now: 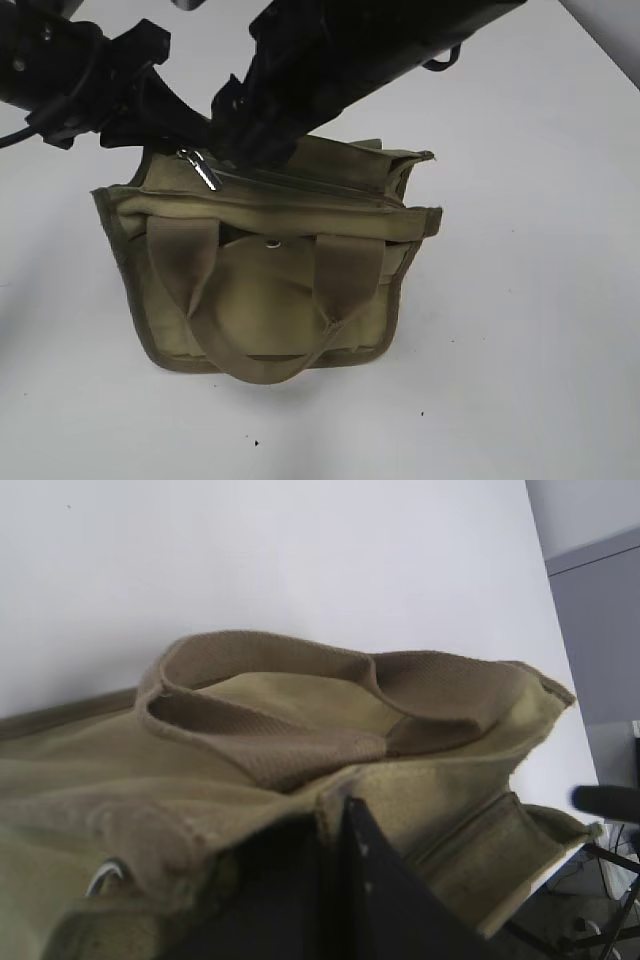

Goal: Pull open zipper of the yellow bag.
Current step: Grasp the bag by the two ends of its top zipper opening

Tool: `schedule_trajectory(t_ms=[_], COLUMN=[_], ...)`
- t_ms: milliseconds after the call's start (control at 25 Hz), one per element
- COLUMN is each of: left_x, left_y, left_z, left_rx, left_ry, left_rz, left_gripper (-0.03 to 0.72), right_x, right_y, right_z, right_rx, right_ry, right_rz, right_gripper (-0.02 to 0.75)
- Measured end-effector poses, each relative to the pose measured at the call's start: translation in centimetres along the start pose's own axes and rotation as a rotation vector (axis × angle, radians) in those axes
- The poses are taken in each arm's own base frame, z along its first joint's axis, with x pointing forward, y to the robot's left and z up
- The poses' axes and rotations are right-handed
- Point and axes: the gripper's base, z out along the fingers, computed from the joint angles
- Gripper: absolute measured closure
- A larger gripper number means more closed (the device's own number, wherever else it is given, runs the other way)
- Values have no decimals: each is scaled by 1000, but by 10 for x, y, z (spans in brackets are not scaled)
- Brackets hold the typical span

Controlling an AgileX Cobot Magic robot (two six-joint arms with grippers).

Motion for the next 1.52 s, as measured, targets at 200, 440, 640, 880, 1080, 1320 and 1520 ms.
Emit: schedule_trajectory(t_ms=[200, 440, 640, 880, 1080, 1320, 1520], left_x=[3, 3, 3, 3, 3, 4, 6], left_y=[-7, -7, -7, -6, -6, -5, -5], left_z=[-7, -7, -7, -6, -6, -6, -5], left_rx=[23, 27, 28, 24, 23, 21, 26], left_ry=[14, 18, 19, 10, 7, 13, 28], left_rz=[10, 8, 7, 5, 5, 2, 2], left_gripper=[684, 684, 684, 684, 684, 684, 684], right_x=[3, 2, 5, 10, 12, 13, 15], right_y=[1, 4, 5, 6, 7, 9, 8], right_z=[21, 27, 35, 48, 51, 50, 47], right_rx=[-20, -57, -72, -75, -88, -112, -139], right_ry=[29, 11, 17, 32, 47, 71, 100], right_rz=[3, 90, 121, 134, 137, 128, 132], right_gripper=[249, 249, 307, 380, 532, 684, 684])
